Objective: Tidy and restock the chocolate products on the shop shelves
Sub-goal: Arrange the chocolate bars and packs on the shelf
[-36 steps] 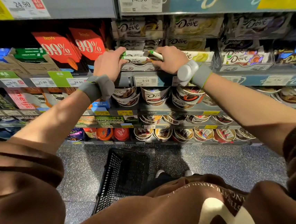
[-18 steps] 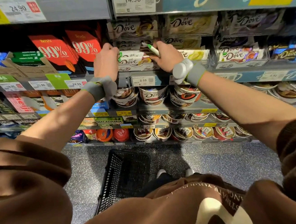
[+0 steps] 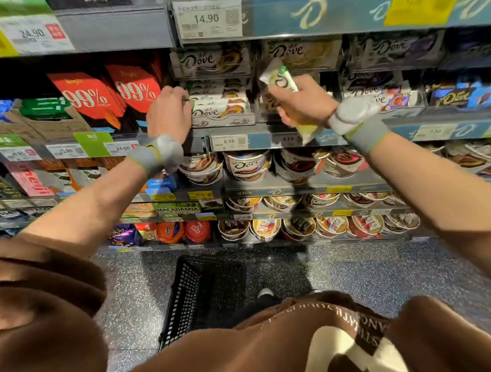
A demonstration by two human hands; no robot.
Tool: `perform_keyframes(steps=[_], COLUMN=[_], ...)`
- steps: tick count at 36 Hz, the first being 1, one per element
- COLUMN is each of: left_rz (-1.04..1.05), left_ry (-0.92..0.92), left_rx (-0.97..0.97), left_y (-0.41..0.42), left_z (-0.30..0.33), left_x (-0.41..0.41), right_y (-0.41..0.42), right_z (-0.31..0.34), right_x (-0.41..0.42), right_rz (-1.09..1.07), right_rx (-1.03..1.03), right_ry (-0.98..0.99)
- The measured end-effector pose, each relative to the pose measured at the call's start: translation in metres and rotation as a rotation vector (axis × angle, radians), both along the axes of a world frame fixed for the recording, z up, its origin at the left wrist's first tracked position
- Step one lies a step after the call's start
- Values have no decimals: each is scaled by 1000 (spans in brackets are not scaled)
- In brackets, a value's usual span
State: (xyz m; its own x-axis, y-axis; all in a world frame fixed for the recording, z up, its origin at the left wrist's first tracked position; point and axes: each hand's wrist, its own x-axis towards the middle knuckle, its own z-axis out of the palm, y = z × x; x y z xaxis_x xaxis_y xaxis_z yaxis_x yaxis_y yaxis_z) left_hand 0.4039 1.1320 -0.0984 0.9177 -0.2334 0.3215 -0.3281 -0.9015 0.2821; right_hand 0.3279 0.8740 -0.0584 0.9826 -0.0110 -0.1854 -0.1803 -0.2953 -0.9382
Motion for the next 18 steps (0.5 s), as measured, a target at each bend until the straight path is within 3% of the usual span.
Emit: perform_keyframes(steps=[4, 7, 13, 18], left_rz=[25, 30, 24, 46], left_ry=[-12, 5, 78, 135], left_rx=[-33, -46, -133, -217], left_y=[-7, -16, -40, -62], left_z=[3, 7, 14, 17], left_x=[-7, -13, -28, -43], right_y=[-25, -41, -71, -92], right_z=[0, -2, 0, 6], right_x=[-9, -21, -48, -60], right_rz=[-27, -24, 12, 101], right_rx=[373, 560, 577, 302], right_ry=[356, 415, 358, 313])
